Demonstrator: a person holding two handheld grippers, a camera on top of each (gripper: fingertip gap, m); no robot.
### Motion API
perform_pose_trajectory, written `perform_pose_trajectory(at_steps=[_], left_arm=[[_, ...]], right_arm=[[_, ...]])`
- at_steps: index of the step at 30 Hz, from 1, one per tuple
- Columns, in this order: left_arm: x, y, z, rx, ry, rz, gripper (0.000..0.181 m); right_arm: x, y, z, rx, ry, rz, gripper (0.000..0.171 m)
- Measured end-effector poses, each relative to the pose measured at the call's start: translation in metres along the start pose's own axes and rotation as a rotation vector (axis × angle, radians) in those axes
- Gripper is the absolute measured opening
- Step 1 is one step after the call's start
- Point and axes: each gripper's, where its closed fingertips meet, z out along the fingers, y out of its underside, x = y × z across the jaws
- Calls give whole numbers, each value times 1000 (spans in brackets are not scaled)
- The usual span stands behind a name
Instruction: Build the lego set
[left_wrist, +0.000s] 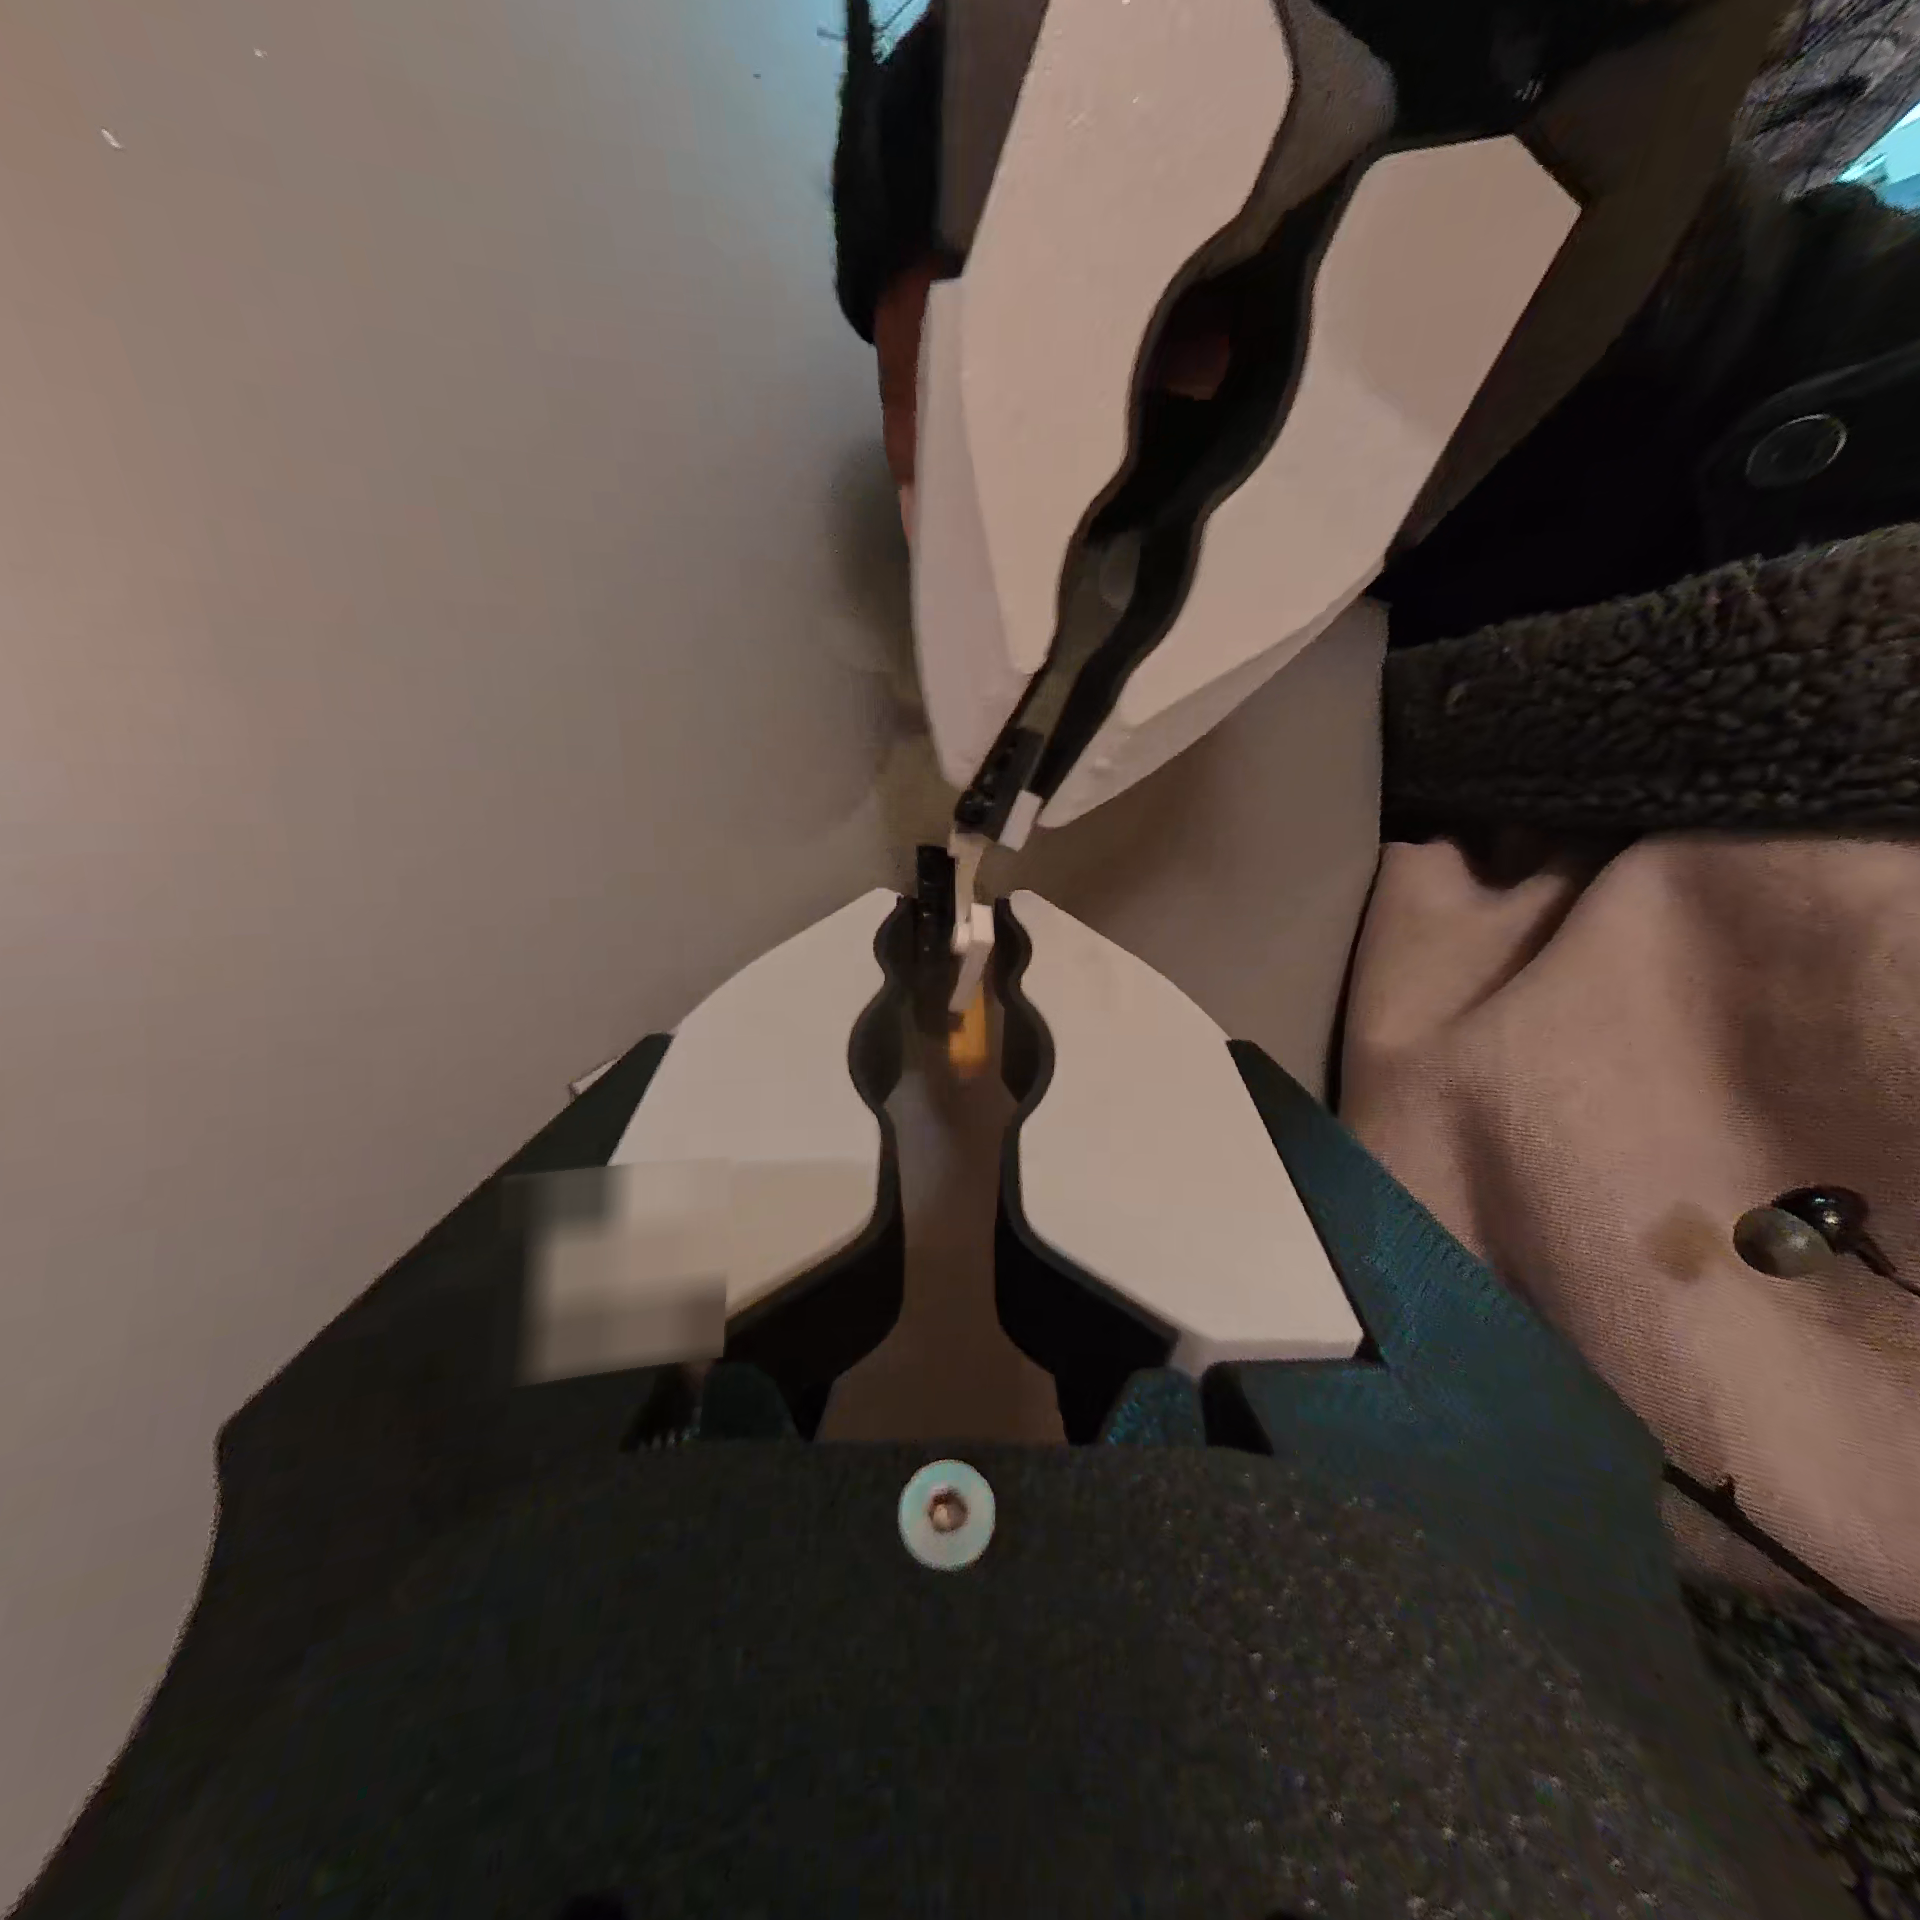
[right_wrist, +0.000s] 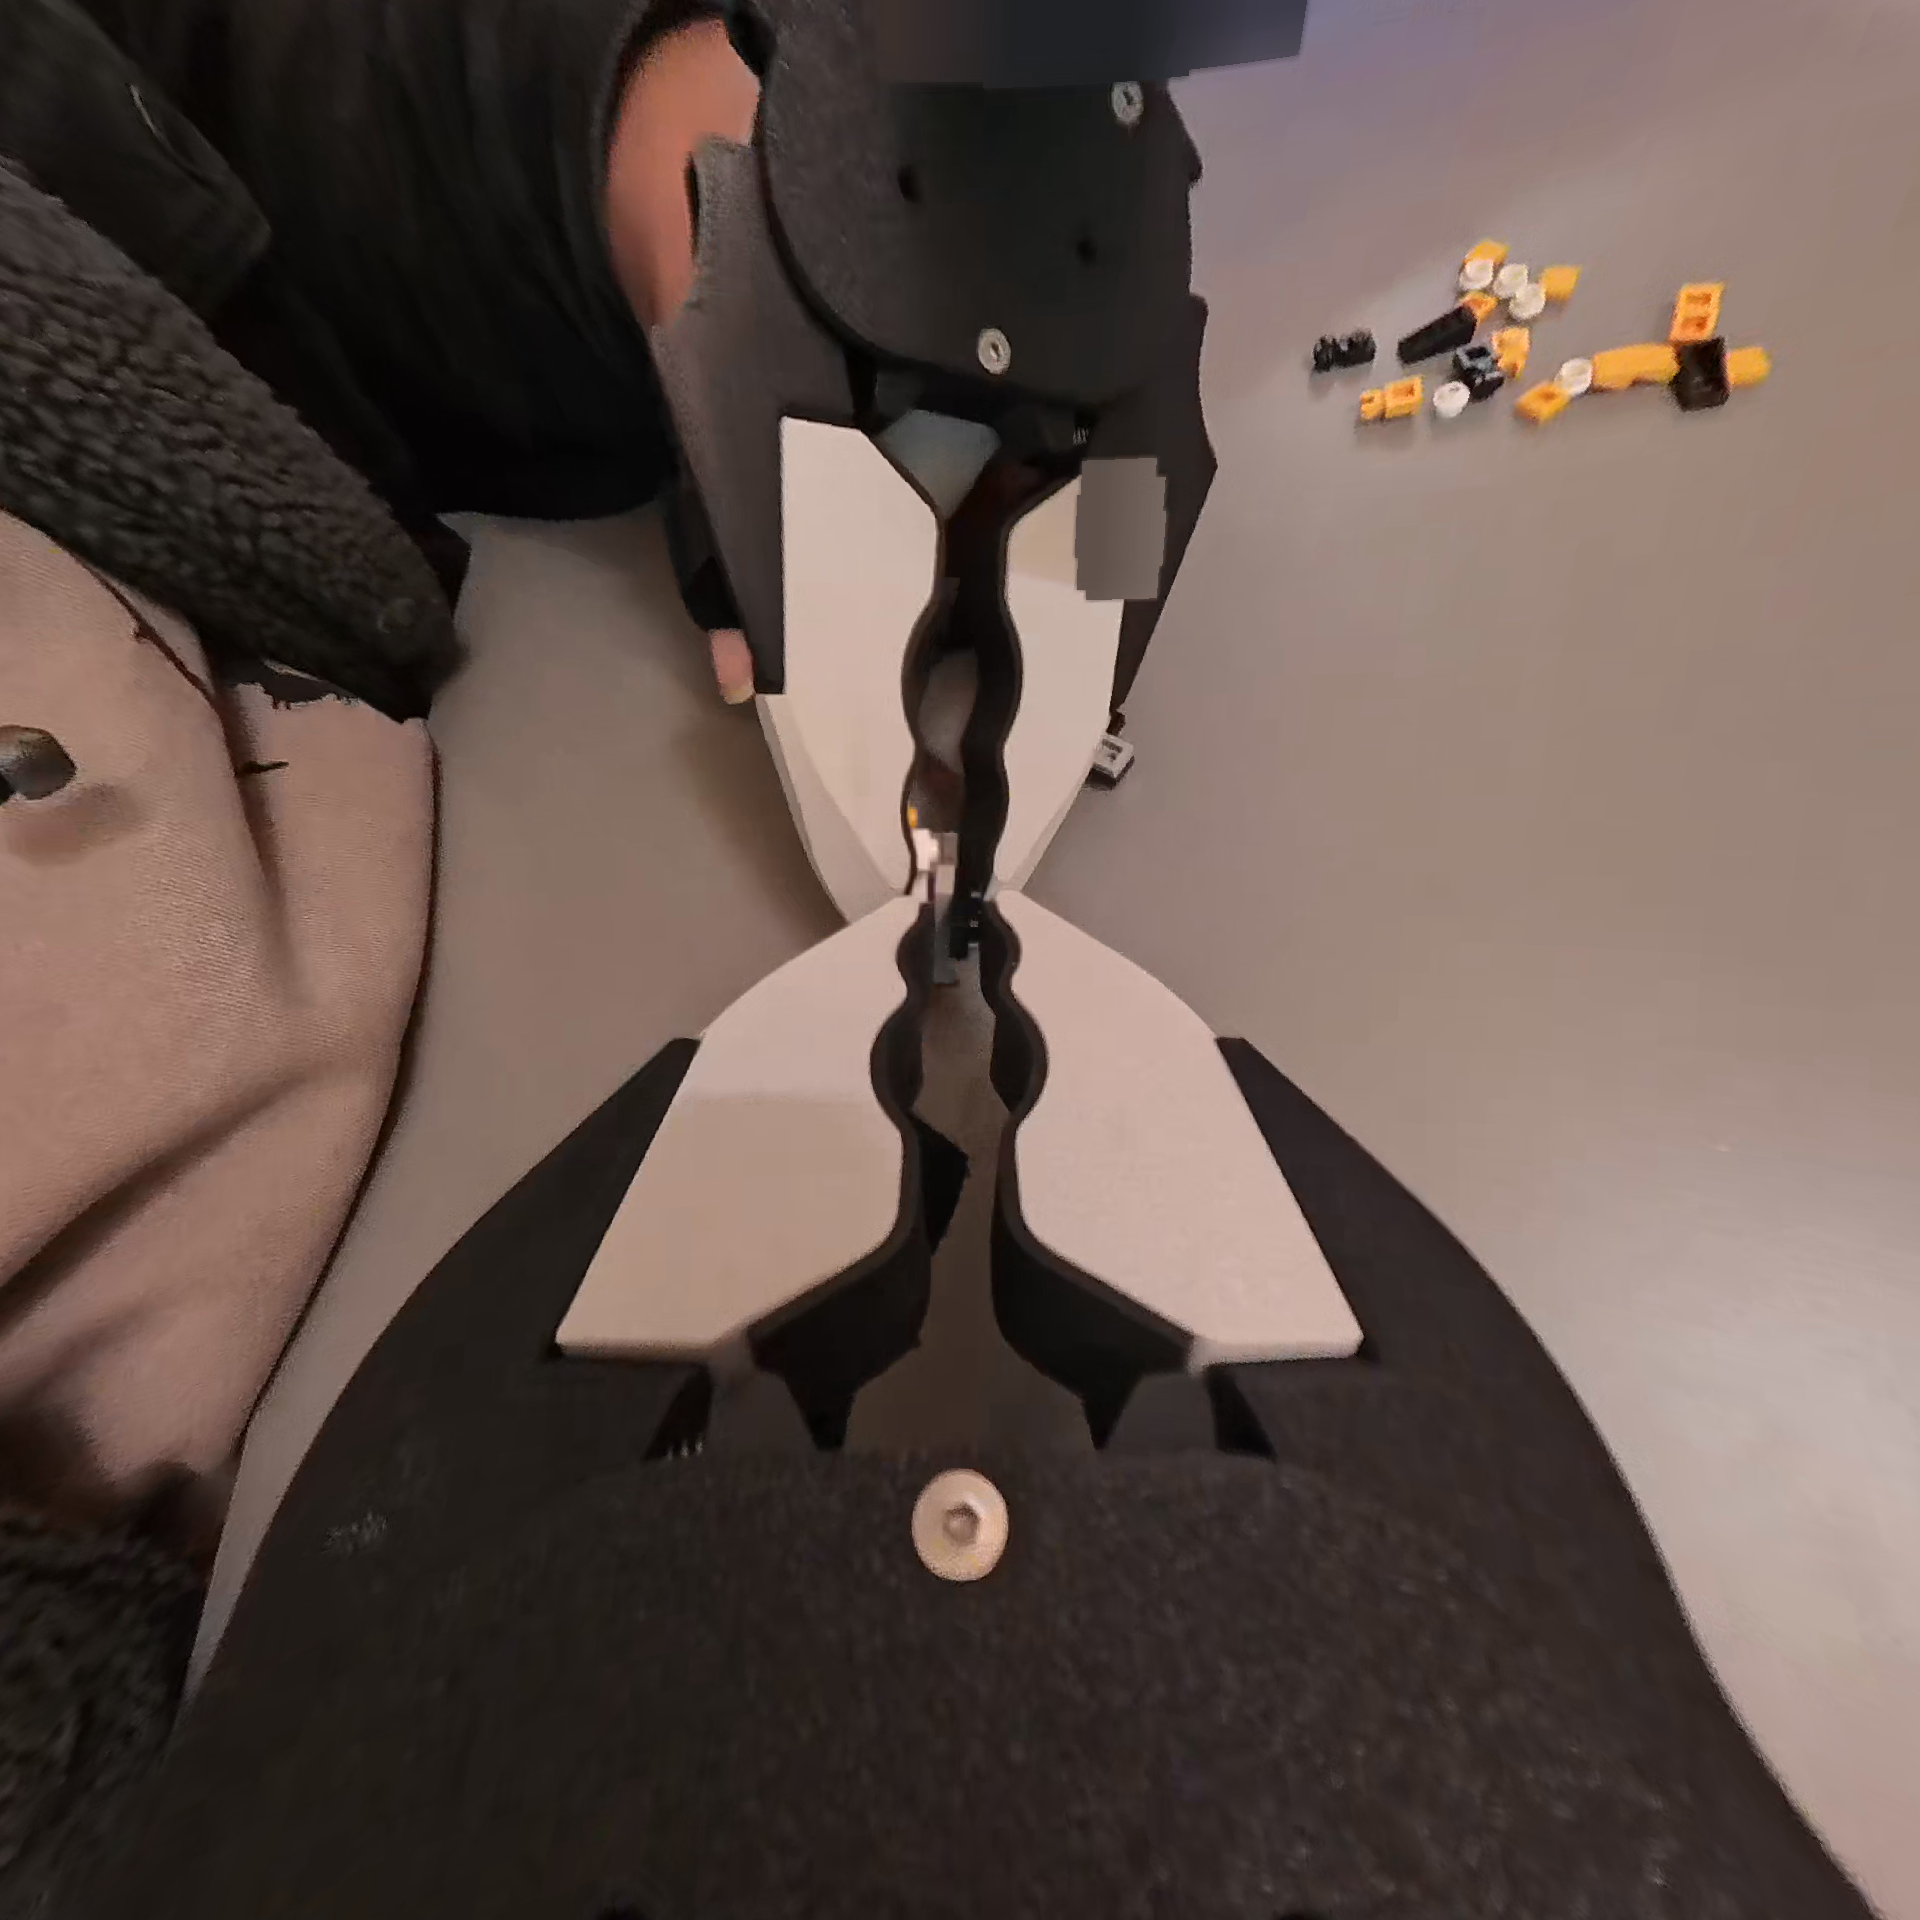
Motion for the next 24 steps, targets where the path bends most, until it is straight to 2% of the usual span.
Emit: perform_pose_trajectory(at_steps=[7,10,13,18,20,24], left_arm=[[-14,1,-10,-30,-157,98,28],[-15,-7,-17,19,-175,163,28],[-7,-25,-25,144,-130,195,21],[16,-50,-39,347,61,123,16],[25,-60,-45,424,115,106,13],[28,-69,-52,496,125,96,5]], right_arm=[[5,6,4,-31,18,16,8],[10,-1,-2,21,23,45,8],[12,-17,-13,154,-27,138,8],[14,-49,-37,403,-136,304,8],[14,-56,-43,457,-147,320,8],[11,-65,-49,519,-161,309,8]])
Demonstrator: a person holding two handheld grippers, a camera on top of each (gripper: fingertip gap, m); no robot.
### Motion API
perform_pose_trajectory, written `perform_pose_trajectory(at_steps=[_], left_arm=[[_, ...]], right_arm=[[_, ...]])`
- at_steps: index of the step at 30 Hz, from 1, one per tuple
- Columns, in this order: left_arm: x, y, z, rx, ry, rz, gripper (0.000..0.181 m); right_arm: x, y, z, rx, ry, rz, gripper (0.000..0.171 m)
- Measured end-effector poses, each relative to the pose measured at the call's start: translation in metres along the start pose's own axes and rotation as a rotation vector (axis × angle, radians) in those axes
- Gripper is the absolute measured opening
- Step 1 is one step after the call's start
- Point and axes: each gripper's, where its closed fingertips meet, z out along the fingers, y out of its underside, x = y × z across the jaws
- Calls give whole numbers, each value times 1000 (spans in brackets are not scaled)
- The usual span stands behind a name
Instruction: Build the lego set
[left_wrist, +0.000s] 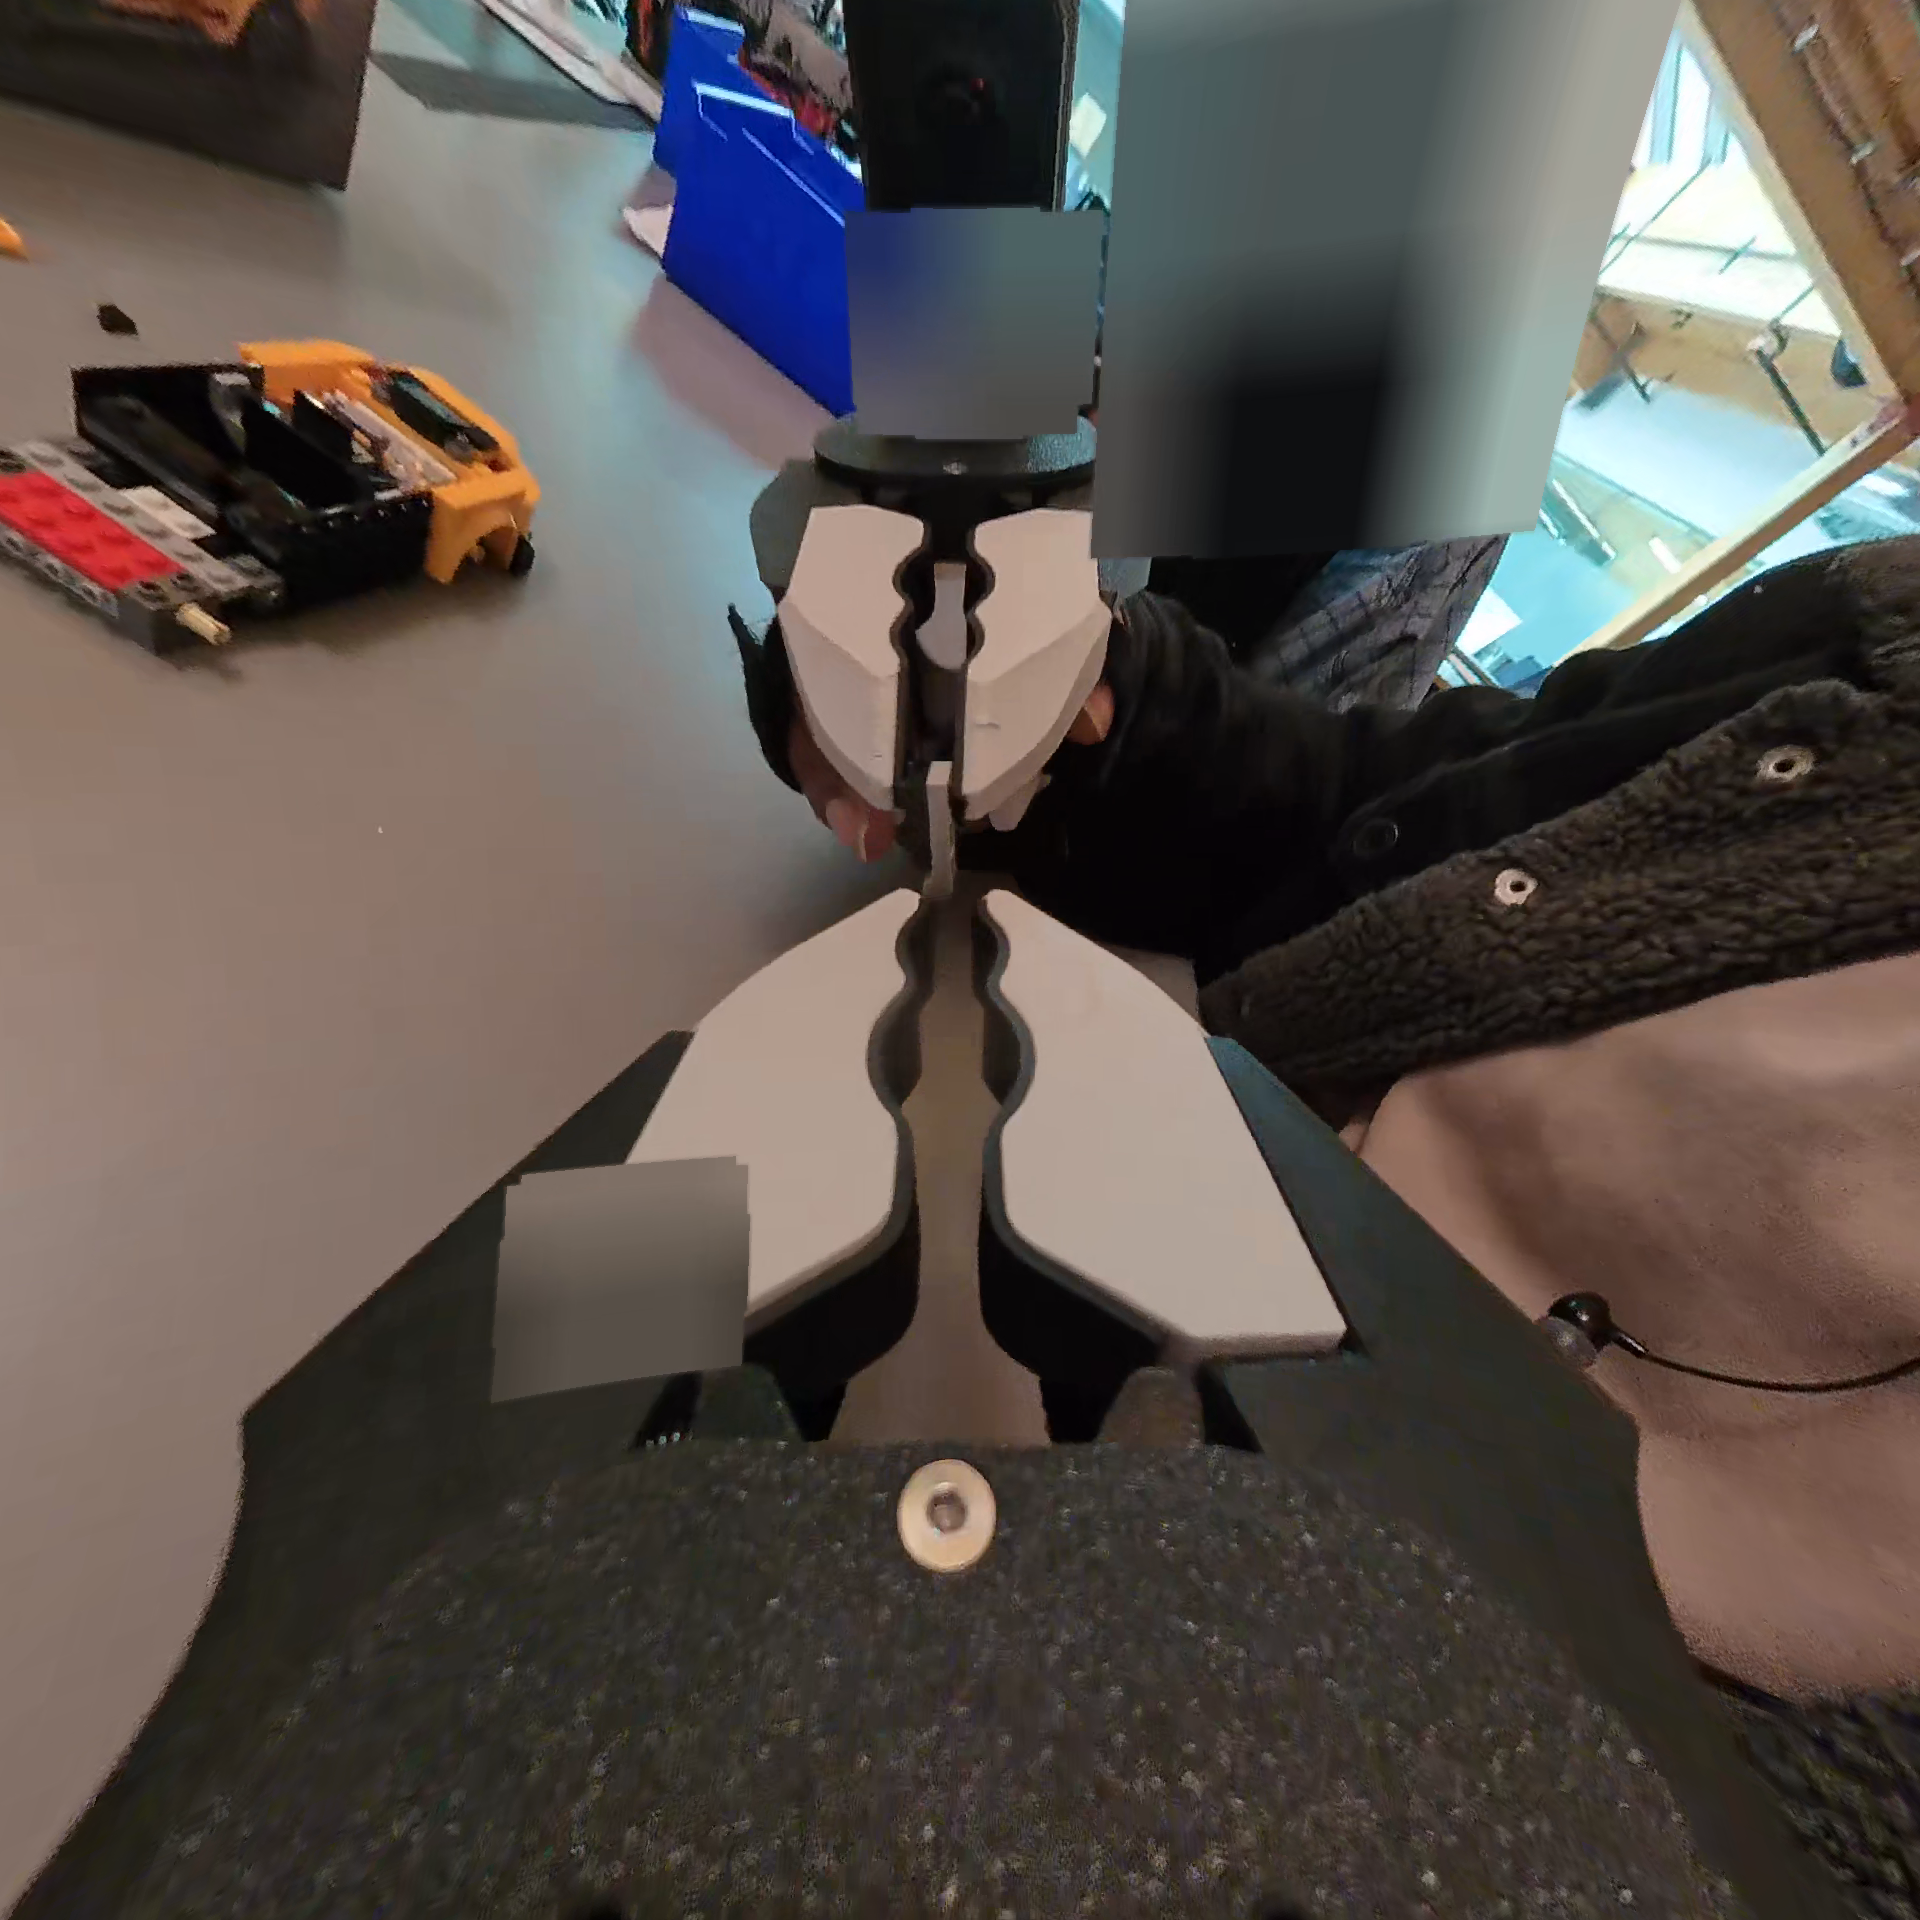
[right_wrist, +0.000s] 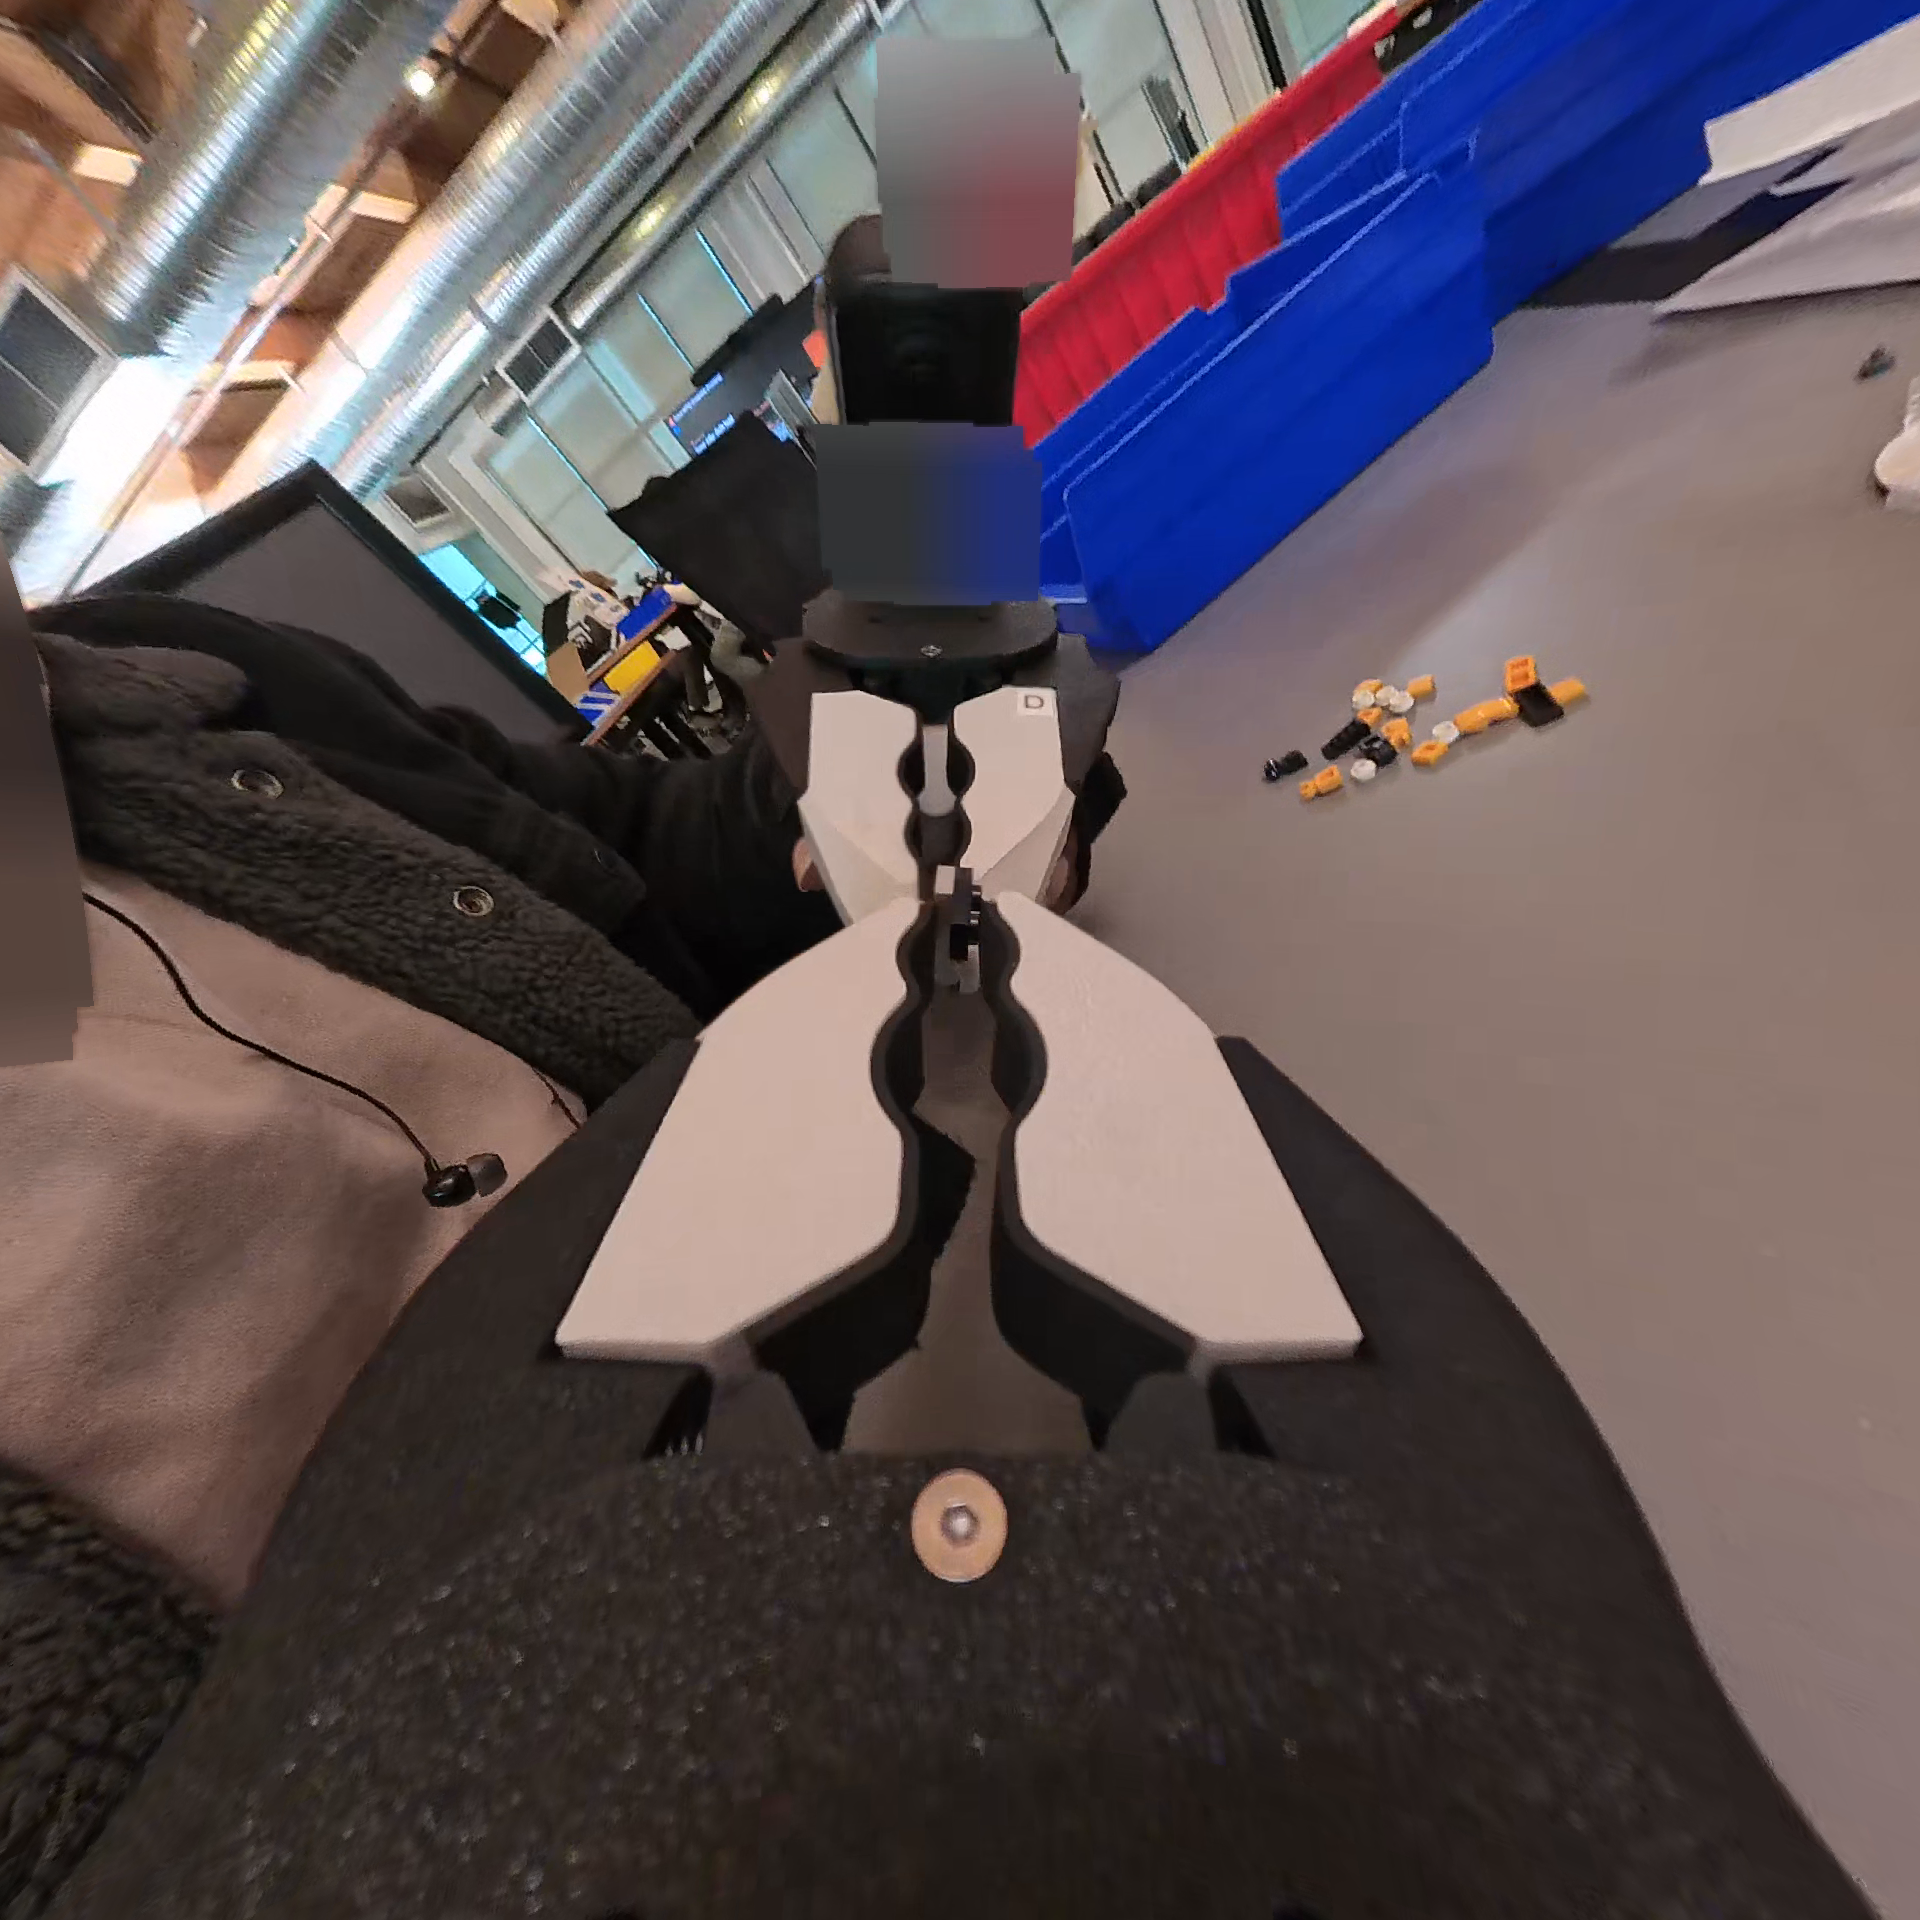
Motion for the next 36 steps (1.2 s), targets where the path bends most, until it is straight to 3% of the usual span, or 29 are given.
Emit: perform_pose_trajectory(at_steps=[4,8,17,29,36], left_arm=[[1,-6,-1,43,-4,-6,13],[6,-12,-2,75,-5,33,4],[19,-10,-4,55,48,168,4],[63,5,-4,-7,306,274,4],[82,21,-2,-76,440,270,4]], right_arm=[[-6,-7,2,45,-13,-34,8],[-8,-9,3,55,5,-73,8],[-24,-6,2,20,-64,-139,8],[-67,9,1,-63,-279,-266,7],[-77,22,2,-126,-301,-393,5]])
